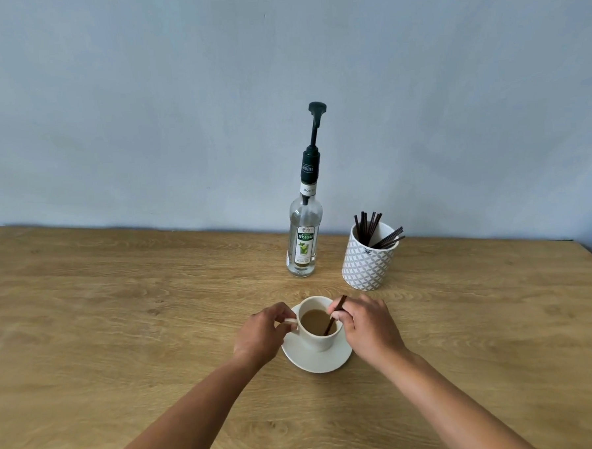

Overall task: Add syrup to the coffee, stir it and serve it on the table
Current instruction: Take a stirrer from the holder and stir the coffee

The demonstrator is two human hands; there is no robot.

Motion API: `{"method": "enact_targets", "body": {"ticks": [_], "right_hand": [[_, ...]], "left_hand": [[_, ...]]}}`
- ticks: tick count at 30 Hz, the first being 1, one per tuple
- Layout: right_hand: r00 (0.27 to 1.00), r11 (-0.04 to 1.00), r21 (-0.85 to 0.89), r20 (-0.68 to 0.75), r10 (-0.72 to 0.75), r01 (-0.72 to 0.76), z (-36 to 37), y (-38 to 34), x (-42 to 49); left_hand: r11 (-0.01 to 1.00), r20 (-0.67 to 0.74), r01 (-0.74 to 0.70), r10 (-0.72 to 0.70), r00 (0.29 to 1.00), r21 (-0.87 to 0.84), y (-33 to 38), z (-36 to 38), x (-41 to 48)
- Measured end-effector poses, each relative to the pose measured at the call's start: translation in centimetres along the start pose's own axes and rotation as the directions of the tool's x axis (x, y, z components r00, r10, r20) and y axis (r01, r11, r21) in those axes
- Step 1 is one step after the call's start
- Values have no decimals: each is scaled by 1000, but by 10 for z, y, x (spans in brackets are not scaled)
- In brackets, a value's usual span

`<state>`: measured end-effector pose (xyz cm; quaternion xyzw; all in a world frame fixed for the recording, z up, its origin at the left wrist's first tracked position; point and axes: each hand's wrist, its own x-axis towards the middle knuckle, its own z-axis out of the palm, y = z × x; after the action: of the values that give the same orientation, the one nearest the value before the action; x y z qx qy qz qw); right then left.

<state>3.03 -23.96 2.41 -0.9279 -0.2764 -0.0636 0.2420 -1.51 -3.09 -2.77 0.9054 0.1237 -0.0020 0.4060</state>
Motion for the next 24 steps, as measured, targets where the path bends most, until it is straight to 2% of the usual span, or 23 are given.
{"method": "enact_targets", "body": {"ticks": [5,14,18,24], "right_hand": [[999,997,68,17,-47,46,8,-8,-1],[999,998,-57,-6,-37,36,-1,-4,-1],[999,999,12,15,-40,40,2,-6,-1],[997,996,76,66,34,-39,13,-8,3]], "left_hand": [[1000,-12,-4,5,1000,24,1,1,0],[1000,-5,3,-3,1000,18,1,1,1],[1000,-8,-1,1,1000,18,0,1,1],[1000,9,-14,14,1000,23,0,-1,1]]}}
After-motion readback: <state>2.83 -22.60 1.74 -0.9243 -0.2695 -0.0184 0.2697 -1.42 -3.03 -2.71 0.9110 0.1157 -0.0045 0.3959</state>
